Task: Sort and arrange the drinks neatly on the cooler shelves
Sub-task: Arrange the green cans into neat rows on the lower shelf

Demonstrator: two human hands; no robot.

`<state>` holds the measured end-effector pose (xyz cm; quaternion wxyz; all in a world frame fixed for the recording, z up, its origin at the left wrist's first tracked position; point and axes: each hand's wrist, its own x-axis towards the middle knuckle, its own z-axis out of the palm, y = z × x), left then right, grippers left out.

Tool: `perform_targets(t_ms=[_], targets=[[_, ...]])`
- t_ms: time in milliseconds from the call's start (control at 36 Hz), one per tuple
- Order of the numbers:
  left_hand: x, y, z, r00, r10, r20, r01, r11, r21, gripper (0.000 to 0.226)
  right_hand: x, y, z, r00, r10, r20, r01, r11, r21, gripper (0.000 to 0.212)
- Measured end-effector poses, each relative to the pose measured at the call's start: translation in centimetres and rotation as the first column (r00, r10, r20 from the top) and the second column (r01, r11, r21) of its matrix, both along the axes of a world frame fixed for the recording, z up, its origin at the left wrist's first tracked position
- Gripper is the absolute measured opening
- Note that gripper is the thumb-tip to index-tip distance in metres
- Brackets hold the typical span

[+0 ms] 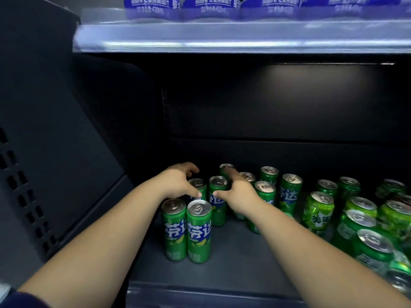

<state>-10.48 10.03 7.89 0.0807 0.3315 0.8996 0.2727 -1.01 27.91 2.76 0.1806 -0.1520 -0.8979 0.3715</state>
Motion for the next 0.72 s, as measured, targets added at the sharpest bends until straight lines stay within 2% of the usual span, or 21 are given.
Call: perform_targets(t_ms=[139, 278, 417, 500, 583, 722], targets=[[-0.6, 0.6, -0.4, 1.000, 0.003, 0.006, -0.002, 0.991, -0.134, 0.075, -0.8, -0.4, -0.9, 1.000, -0.011, -0.002, 0.011, 0.999, -0.041, 0.089], [-1.2, 0.8, -0.9, 0.998, 0.029, 0.047, -0.023, 0.993, -0.116, 0.089, -1.2, -0.8, -1.2, 0.998, -0.065, -0.028, 0.063, 0.997, -0.042, 0.070], [-1.4, 1.1, -1.3, 0.999, 0.028, 0.021, -0.026, 0.997, -0.075, 0.074, -0.7, -0.9, -0.8, 0.998, -0.046, -0.051, 0.045, 0.998, -0.038, 0.052], [-1.5, 1.1, -1.5, 0.999, 0.033, 0.016, -0.032, 0.998, -0.057, 0.072, -0.4, -0.9, -0.7, 0.997, -0.042, -0.060, 0.039, 0.998, -0.055, 0.057], [-1.5, 0.9, -1.1, 0.999, 0.053, 0.002, -0.053, 0.998, 0.016, 0.075, -0.1, -1.0, -0.2, 0.995, -0.040, -0.093, 0.034, 0.997, -0.072, 0.066], [-0.7, 0.2, 1.4, 0.997, 0.071, -0.023, -0.064, 0.971, 0.230, 0.074, 0.4, -0.8, 2.2, 0.982, -0.027, -0.185, 0.012, 0.997, -0.079, 0.075]])
